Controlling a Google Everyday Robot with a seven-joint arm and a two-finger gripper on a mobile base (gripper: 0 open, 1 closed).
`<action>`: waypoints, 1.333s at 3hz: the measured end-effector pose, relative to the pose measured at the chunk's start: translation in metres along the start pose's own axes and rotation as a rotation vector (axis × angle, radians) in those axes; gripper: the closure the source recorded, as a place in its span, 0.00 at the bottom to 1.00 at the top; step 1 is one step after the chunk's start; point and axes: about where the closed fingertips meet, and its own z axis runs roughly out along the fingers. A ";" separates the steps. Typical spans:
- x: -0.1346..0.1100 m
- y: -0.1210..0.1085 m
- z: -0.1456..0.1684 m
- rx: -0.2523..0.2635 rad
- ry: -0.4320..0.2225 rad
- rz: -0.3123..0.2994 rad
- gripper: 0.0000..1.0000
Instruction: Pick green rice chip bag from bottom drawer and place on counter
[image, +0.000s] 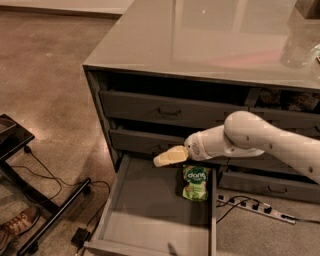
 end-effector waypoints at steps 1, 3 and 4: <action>0.029 -0.069 0.021 0.098 -0.035 0.157 0.00; 0.106 -0.171 0.008 0.315 -0.189 0.514 0.00; 0.120 -0.184 -0.020 0.347 -0.239 0.561 0.00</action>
Offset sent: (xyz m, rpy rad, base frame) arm 0.0647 -0.1670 -0.1705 -0.0559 0.1809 -0.7236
